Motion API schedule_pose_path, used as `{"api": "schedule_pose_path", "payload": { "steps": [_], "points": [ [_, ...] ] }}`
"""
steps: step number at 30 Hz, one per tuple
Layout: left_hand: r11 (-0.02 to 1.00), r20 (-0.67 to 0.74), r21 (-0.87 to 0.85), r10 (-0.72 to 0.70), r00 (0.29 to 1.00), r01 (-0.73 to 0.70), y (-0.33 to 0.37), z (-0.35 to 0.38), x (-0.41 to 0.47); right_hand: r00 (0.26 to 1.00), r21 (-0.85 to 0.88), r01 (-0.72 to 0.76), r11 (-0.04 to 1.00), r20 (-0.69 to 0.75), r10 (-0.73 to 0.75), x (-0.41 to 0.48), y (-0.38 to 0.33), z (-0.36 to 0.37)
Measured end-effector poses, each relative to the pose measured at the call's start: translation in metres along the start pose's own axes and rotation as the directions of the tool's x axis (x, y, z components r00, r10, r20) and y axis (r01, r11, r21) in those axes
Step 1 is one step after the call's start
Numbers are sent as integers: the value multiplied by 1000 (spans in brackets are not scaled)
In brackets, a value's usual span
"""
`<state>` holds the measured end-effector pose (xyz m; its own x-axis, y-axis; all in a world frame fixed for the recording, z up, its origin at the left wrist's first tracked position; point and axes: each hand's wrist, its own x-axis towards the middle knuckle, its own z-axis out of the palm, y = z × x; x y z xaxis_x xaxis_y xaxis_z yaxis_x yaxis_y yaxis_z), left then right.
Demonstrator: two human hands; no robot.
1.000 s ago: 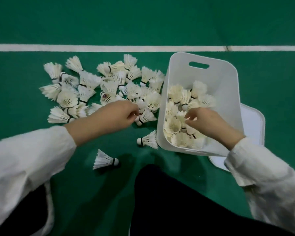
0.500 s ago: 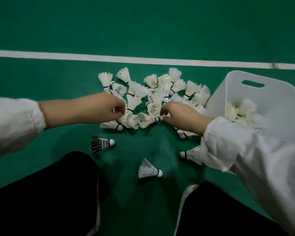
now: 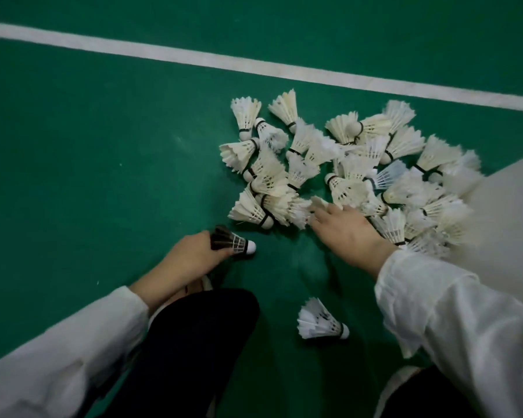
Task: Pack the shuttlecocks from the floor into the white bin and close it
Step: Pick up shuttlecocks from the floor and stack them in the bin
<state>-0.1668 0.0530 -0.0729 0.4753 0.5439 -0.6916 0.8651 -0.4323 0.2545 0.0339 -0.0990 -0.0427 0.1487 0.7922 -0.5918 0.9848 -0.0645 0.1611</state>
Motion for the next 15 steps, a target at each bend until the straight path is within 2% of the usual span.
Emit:
{"api": "schedule_pose_path", "payload": {
  "steps": [2, 3, 6, 8, 11, 15],
  "points": [
    [982, 0, -188, 5, 1000, -5, -1, 8, 1, 999, 15, -49, 999, 8, 49, 1, 3, 4],
    [975, -29, -219, 21, 999, -27, -1, 11, 0, 998, 61, -65, 996, -17, 66, 1, 5, 5],
    [984, -223, -58, 150, 963, -166, -1, 12, -4, 973, 154, -69, 986, -206, 101, -1, 10, 7],
    [958, -306, -27, 263, 915, -284, 1, 5, -8, 942, 268, -95, 959, -287, 174, -5, 11, 4],
    [893, -329, -129, 372, 868, -431, 5, -8, -13, 926, 407, -85, 909, -304, 223, -12, 9, 0],
    [848, -260, -327, 345, 902, -418, 1, -17, -13, 906, 460, -60, 886, -348, 242, -16, 8, -5]
  ]
}}
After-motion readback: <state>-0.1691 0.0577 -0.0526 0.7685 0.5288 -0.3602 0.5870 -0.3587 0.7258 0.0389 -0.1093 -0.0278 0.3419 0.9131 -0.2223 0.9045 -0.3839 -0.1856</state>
